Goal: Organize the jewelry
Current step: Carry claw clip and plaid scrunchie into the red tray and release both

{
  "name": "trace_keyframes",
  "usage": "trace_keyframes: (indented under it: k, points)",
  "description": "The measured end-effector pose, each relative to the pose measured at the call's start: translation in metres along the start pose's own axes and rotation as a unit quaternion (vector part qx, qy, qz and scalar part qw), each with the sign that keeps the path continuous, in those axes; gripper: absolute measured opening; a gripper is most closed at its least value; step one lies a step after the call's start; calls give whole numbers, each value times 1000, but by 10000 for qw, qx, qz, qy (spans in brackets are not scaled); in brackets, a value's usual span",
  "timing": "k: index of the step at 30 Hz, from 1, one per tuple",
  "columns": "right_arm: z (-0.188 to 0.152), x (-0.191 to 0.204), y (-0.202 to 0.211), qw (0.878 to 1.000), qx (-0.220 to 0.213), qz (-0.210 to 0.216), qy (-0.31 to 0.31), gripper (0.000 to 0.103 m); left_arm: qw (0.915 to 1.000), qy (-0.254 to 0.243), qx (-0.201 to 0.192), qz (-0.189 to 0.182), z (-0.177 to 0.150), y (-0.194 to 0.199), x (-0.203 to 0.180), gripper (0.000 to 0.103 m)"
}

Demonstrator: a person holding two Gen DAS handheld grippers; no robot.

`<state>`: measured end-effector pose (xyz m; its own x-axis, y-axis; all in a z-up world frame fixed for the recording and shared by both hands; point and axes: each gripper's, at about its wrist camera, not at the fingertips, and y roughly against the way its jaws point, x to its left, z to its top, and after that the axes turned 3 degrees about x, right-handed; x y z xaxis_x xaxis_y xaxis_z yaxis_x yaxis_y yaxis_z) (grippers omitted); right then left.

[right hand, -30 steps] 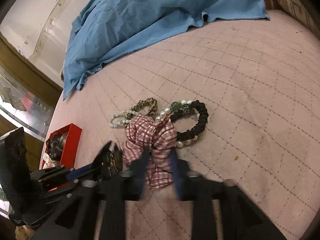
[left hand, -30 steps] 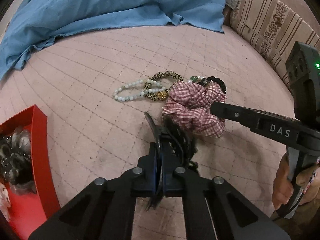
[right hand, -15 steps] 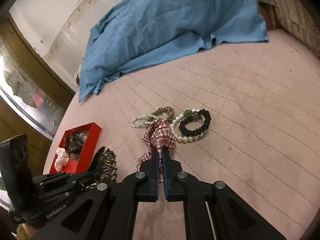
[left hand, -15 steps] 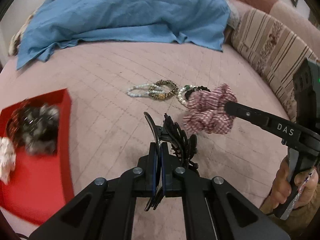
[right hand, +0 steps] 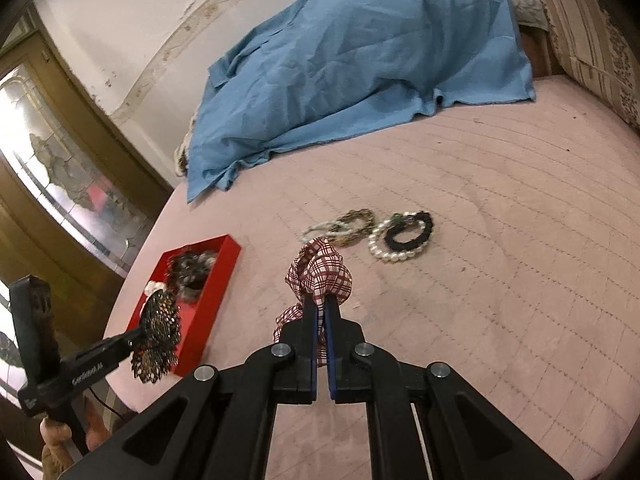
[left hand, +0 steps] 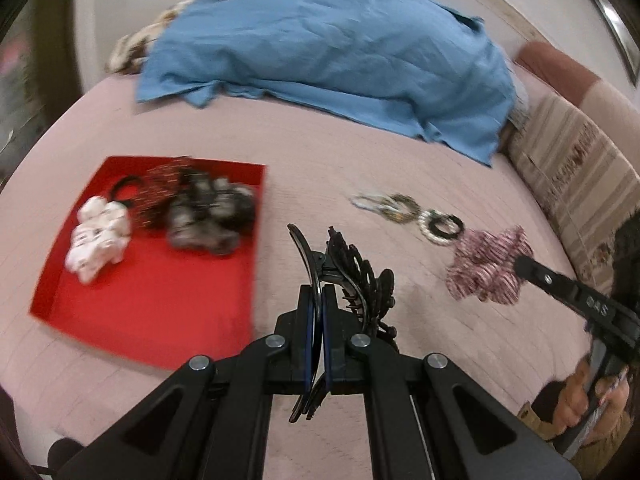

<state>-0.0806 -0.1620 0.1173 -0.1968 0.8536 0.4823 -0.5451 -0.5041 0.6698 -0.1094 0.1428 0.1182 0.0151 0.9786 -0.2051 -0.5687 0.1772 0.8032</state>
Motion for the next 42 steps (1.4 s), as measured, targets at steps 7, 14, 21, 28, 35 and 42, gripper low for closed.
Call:
trace_keyframes:
  k: [7,14,21,28,35,42]
  points:
    - [-7,34,0,9993,105,157,332,4,9973,673,-170,228,-1,16,52,4]
    - [-5,82,-19,9960,323,336,759,4,9918,1223,-264,249,-8,24,95,4]
    - [-4,141,-44,9885,526,635,1267,4,9847,1683,-310,337,-15,25,131,4]
    - [-8,191,-78,9790,727,882,1686,4,9759,2151,-371,-55,-21,19,163,4]
    - [-10,205,-129,9747,1100,892,1729,4,9723,2297,-349,-254,-12,0,182,4]
    - [-25,205,-168,9679,1542,768,1830,4,9719,2322,-272,-262,-3,-18,194,4]
